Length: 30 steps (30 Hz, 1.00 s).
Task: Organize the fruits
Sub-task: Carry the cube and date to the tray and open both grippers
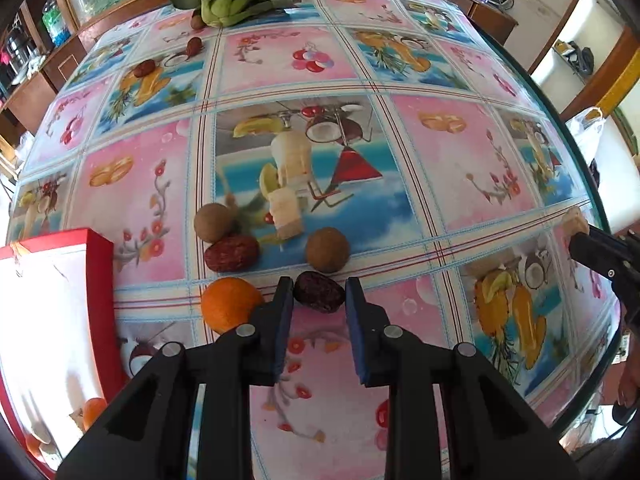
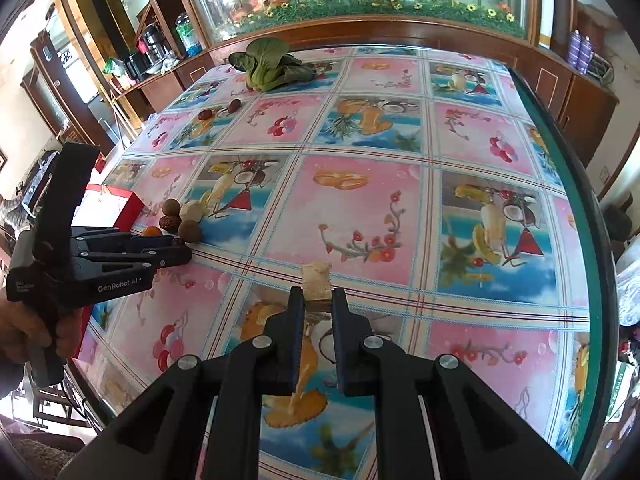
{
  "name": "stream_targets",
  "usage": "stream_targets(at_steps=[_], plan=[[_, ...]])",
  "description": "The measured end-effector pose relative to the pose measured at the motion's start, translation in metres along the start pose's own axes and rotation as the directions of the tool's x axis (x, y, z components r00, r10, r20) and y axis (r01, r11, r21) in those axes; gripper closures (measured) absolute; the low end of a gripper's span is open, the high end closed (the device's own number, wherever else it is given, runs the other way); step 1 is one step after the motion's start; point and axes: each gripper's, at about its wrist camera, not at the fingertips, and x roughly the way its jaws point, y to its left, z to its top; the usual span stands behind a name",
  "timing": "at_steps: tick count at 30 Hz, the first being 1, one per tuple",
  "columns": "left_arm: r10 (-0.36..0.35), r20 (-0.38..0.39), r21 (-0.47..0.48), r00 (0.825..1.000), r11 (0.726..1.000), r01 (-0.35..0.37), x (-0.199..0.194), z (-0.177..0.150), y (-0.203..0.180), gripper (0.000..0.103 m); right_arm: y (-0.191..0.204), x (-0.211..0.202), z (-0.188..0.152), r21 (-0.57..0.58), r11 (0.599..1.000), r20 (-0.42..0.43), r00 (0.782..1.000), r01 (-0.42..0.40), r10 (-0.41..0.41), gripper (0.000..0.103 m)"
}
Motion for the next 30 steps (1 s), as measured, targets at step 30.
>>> stream_targets(at_steps=[30], plan=[[0.222,0.072,-0.355,0.972,0.917,-0.183,-0.135,-0.162,0.169,0.075,0.292,0.065,0.016,-0.495,0.802,-0.184,0.942,-0.334,0.28,0.092]])
